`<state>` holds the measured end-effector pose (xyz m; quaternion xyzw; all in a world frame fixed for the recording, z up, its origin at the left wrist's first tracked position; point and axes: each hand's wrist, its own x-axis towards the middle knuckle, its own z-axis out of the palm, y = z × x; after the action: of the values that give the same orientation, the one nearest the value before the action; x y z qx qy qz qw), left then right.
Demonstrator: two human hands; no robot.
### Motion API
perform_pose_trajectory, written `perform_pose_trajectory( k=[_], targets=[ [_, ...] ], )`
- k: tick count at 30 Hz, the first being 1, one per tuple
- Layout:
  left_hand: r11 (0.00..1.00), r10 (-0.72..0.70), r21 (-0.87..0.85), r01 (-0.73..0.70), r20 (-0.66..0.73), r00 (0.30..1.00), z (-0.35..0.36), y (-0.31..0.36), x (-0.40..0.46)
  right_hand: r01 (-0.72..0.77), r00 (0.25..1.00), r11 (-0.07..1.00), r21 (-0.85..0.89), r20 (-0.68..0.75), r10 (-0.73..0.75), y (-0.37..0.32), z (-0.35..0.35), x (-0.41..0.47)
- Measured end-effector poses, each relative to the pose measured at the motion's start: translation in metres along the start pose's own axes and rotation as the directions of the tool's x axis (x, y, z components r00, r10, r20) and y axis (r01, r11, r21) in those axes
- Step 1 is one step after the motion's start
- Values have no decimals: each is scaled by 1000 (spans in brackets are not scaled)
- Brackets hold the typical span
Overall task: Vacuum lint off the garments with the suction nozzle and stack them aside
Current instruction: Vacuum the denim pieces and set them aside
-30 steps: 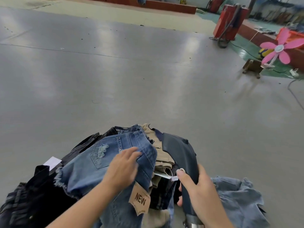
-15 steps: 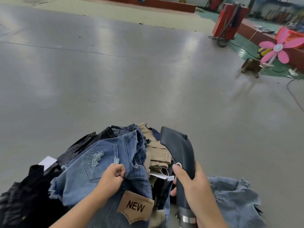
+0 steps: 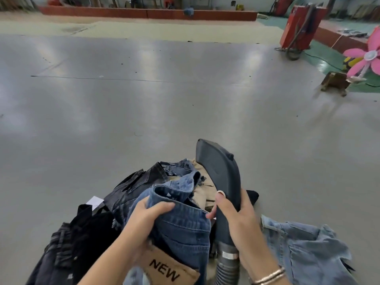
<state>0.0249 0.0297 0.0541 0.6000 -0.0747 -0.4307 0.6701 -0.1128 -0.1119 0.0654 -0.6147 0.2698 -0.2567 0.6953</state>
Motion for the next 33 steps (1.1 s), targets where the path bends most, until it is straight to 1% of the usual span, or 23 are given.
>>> perform_pose_trajectory(
  k=[1,2,4,5,6,7,8,9,10,11,12,13,15,16,18,19,21,23,24,26,29,31,33],
  targets=[
    [997,54,-53,-54,-2,999,4,4,-4,-10,1000,999,40,18,10,-1,1,-1],
    [981,111,-162,-107,12,994,4,7,-6,-31,999,996,79,36,28,-2,1,-3],
    [905,234,-384,-185,84,969,-2,12,-10,-68,997,986,152,55,60,-2,0,-3],
    [867,281,-456,-199,118,952,-5,15,-12,-71,997,981,181,46,64,-2,-2,-3],
    [854,292,-480,-199,128,948,-10,17,-10,-61,998,979,193,25,57,-2,-4,-2],
    [870,258,-460,-180,113,959,-15,15,-5,-41,999,982,186,0,42,-3,-5,-1],
    [909,170,-396,-129,70,983,-21,10,3,-16,1000,987,162,-20,20,-2,-7,1],
    [943,56,-330,-48,13,998,-27,1,11,5,1000,992,129,-28,-1,-1,-7,1],
    [963,-72,-266,54,-60,996,-31,-8,18,17,1000,995,101,-26,-14,0,-8,1],
    [963,-188,-217,161,-112,976,-36,-18,21,20,1000,997,78,-20,-19,2,-7,2],
    [950,-274,-195,245,-141,951,-40,-29,22,17,1000,998,54,-14,-17,3,-8,2],
    [926,-348,-219,307,-178,921,-45,-40,27,13,1000,999,30,-10,-13,4,-8,2],
    [886,-430,-289,364,-217,876,-50,-47,38,5,1000,1000,-3,-3,-5,7,-7,2],
    [881,-432,-294,370,-185,882,-51,-45,39,2,1000,1000,-16,-1,-2,7,-6,2],
    [888,-392,-293,354,-82,916,-48,-39,40,3,1000,999,-38,4,-2,7,-5,3],
    [894,-384,-275,354,-62,921,-46,-39,42,-1,1000,999,-49,7,1,7,-4,3],
    [899,-389,-251,359,-78,918,-41,-42,46,-8,1000,997,-77,17,9,8,-5,2],
    [918,-344,-262,299,-147,927,-38,-43,47,-20,999,994,-104,27,23,10,-7,2],
    [928,-305,-270,257,-154,940,-39,-42,47,-27,999,993,-118,30,31,12,-8,1],
    [937,-226,-294,191,-87,970,-43,-37,43,-40,998,989,-144,35,45,14,-9,1],
    [920,-148,-361,153,44,988,-37,-30,29,-51,997,985,-163,56,61,15,-7,1],
    [912,-45,-399,89,117,992,-27,-28,21,-53,995,983,-175,77,68,15,-5,0],
    [878,82,-478,13,178,981,-18,-27,14,-48,995,987,-155,84,61,14,-2,-1]
  ],
)
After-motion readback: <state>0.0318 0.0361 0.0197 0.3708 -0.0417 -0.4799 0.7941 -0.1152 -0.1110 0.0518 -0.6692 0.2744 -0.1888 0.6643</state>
